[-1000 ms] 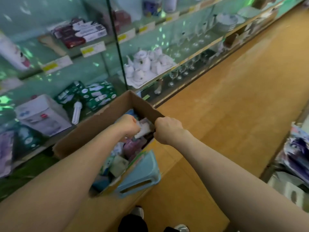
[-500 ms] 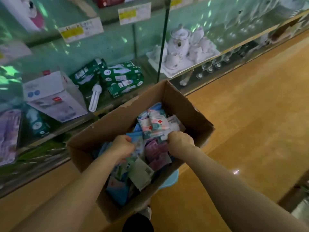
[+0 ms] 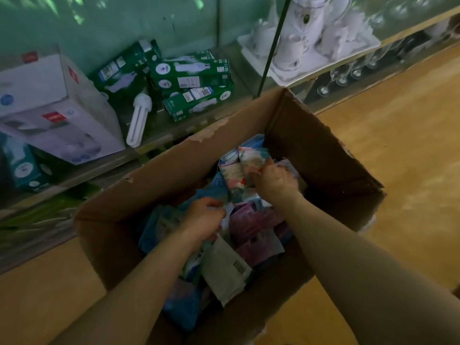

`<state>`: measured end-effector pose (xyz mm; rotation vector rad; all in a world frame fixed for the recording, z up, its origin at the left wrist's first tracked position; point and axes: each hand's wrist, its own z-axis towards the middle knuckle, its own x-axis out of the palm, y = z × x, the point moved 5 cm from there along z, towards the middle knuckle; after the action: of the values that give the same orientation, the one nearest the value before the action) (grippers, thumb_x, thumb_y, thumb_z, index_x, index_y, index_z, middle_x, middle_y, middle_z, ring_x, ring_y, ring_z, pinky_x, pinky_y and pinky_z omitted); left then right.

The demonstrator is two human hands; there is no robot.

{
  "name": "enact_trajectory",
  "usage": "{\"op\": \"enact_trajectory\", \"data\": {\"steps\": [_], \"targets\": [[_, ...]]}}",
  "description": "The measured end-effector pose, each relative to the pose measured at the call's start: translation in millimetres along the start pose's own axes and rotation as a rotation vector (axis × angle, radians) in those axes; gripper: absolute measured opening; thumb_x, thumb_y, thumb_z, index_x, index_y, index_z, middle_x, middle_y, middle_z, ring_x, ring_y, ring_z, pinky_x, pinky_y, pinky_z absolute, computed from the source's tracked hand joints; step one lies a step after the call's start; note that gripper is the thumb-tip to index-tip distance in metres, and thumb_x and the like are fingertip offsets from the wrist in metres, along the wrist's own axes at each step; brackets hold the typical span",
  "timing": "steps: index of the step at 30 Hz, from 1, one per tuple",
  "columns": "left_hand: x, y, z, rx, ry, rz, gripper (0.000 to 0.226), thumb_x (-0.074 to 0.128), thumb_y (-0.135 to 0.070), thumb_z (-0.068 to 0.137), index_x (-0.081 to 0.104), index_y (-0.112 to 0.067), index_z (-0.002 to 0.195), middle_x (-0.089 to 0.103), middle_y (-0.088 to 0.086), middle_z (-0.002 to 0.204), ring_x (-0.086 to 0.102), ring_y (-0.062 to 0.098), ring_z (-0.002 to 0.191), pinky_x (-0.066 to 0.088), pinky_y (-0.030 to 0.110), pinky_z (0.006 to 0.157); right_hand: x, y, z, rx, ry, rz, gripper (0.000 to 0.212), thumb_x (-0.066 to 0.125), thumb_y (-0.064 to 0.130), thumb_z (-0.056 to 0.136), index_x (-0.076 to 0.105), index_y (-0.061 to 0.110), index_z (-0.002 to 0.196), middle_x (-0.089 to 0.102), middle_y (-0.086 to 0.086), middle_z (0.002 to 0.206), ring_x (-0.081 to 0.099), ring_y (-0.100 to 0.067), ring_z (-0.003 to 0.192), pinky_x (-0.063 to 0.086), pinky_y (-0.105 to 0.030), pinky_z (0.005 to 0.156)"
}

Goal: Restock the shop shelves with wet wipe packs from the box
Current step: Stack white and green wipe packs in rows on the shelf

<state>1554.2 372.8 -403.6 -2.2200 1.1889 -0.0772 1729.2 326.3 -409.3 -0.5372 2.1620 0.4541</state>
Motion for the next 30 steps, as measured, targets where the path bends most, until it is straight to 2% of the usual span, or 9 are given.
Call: {"op": "enact_trajectory", "data": {"steps": [4,6,9,11,14,16,21,26,30], "targets": [[-1.8,7.2,8.0,-0.023,0.006,-0.063,0.022,0.054,-0.011,0.095,0.058,-0.018,0.116,0.061,0.005,0.090,0.059,0.018,0.070,0.053,0.029,0.062,3.8,0.2,10.9,0.053,-0.002,0.029,0.081,0.060,0.040,0.090,0.013,0.010,0.148,0.029,-0.019,0.149,0.028,-0.037,0.138,0.029,-0.046,0.108],[-1.6,11.2,9.7,-0.039,0.005,-0.099,0.019,0.054,-0.012,0.095,0.059,-0.018,0.112,0.062,0.005,0.093,0.061,0.017,0.072,0.054,0.030,0.063,-0.1,-0.7,17.6,0.063,-0.037,0.103,0.079,0.067,0.037,0.086,0.023,0.007,0.144,0.034,-0.019,0.145,0.034,-0.035,0.134,0.033,-0.044,0.106],[2.4,9.6,8.5,-0.063,0.028,-0.251,0.013,0.058,-0.023,0.094,0.063,-0.016,0.103,0.062,0.005,0.096,0.062,0.017,0.079,0.055,0.034,0.069,-8.3,-1.6,16.3,0.018,0.009,0.530,0.042,0.068,0.028,0.087,0.058,0.005,0.120,0.063,-0.012,0.115,0.062,-0.025,0.098,0.053,-0.036,0.080],[6.7,5.4,7.0,-0.108,0.092,-0.378,0.019,0.062,-0.038,0.090,0.063,-0.021,0.098,0.064,0.006,0.101,0.063,0.020,0.088,0.056,0.039,0.078,-4.0,5.0,-4.9,-0.035,0.206,0.797,0.027,0.067,0.027,0.088,0.065,0.006,0.106,0.068,-0.008,0.092,0.063,-0.014,0.065,0.050,-0.025,0.054],[13.2,-1.2,4.7,-0.166,0.196,-0.606,0.028,0.062,-0.040,0.089,0.064,-0.020,0.108,0.069,0.008,0.094,0.066,0.021,0.078,0.055,0.034,0.061,14.7,20.2,-43.0,-0.109,0.529,0.821,0.032,0.064,0.036,0.090,0.062,0.007,0.102,0.068,-0.003,0.072,0.060,-0.007,0.052,0.046,-0.018,0.049],[8.5,2.1,7.7,-0.164,0.083,-0.728,0.024,0.061,-0.028,0.092,0.063,-0.013,0.111,0.068,0.010,0.090,0.065,0.022,0.072,0.054,0.030,0.051,21.4,26.6,-47.6,-0.143,0.484,0.702,0.032,0.058,0.043,0.092,0.060,0.011,0.091,0.061,0.001,0.062,0.053,-0.002,0.044,0.040,-0.015,0.043],[-11.1,13.9,16.3,-0.090,-0.154,-0.730,0.014,0.059,-0.022,0.094,0.060,-0.011,0.103,0.066,0.007,0.089,0.063,0.019,0.072,0.053,0.026,0.043,11.7,13.8,-9.9,-0.060,-0.074,0.284,0.037,0.046,0.036,0.098,0.057,0.006,0.117,0.059,-0.016,0.119,0.056,-0.032,0.108,0.044,-0.035,0.084],[-16.5,27.2,20.0,-0.076,-0.172,-0.623,0.011,0.061,-0.023,0.092,0.064,-0.015,0.099,0.069,0.006,0.091,0.066,0.022,0.079,0.053,0.034,0.066,22.7,10.8,8.6,-0.028,-0.042,0.066,0.073,0.060,0.029,0.091,0.019,0.003,0.146,0.035,-0.017,0.145,0.032,-0.034,0.135,0.036,-0.041,0.102],[-20.7,30.6,17.9,-0.058,-0.188,-0.575,0.022,0.062,-0.025,0.092,0.064,-0.015,0.111,0.070,0.009,0.099,0.068,0.026,0.086,0.053,0.035,0.066,29.0,15.6,7.9,-0.009,0.007,0.165,0.054,0.061,0.023,0.089,0.040,0.002,0.134,0.049,-0.016,0.136,0.046,-0.031,0.127,0.038,-0.033,0.099]]}}
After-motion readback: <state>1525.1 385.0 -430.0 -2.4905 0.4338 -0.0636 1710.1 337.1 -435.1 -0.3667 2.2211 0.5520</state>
